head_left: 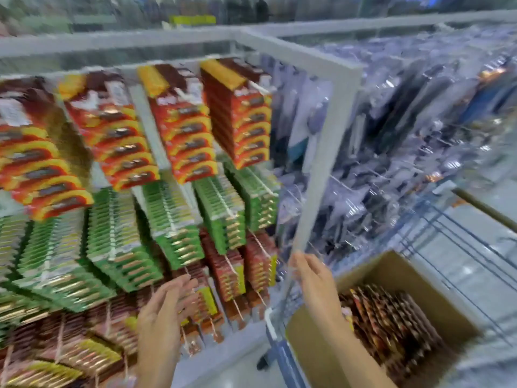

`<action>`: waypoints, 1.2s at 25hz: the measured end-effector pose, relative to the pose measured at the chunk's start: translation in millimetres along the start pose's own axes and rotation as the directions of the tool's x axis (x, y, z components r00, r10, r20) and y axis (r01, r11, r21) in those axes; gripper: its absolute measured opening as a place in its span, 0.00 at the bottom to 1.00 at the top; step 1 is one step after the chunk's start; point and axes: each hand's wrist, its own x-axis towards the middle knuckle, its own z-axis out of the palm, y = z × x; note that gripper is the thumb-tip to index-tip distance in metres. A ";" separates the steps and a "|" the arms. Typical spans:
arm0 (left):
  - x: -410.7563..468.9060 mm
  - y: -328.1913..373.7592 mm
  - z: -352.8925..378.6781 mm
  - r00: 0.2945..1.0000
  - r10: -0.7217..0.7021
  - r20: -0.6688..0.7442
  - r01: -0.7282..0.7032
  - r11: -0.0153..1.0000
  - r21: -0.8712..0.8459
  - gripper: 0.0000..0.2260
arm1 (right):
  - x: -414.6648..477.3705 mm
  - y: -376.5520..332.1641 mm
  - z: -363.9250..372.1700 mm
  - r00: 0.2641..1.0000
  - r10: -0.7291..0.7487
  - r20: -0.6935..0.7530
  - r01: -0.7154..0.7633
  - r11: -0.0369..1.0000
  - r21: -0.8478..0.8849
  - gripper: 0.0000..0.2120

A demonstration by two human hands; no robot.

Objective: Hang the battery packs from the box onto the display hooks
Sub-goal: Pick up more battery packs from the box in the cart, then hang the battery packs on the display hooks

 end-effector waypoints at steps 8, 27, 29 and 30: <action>-40.7 -129.3 142.6 0.895 -0.320 0.312 0.216 0.921 0.325 0.10 | -35.2 123.4 -126.7 0.880 0.394 -0.264 -0.403 0.915 0.022 0.17; -9.2 -350.0 339.2 0.869 -0.495 0.002 0.105 0.187 0.977 0.41 | -44.0 209.3 -223.5 0.763 0.635 -0.125 -0.636 0.771 0.036 0.09; -7.2 -352.9 336.4 0.875 -0.484 0.004 0.139 0.258 0.956 0.37 | -42.9 211.4 -225.0 0.766 0.633 -0.117 -0.634 0.773 0.032 0.09; -7.5 -350.6 334.2 0.879 -0.477 0.025 0.135 0.298 0.945 0.33 | -40.7 212.1 -225.2 0.772 0.626 -0.115 -0.628 0.778 0.022 0.09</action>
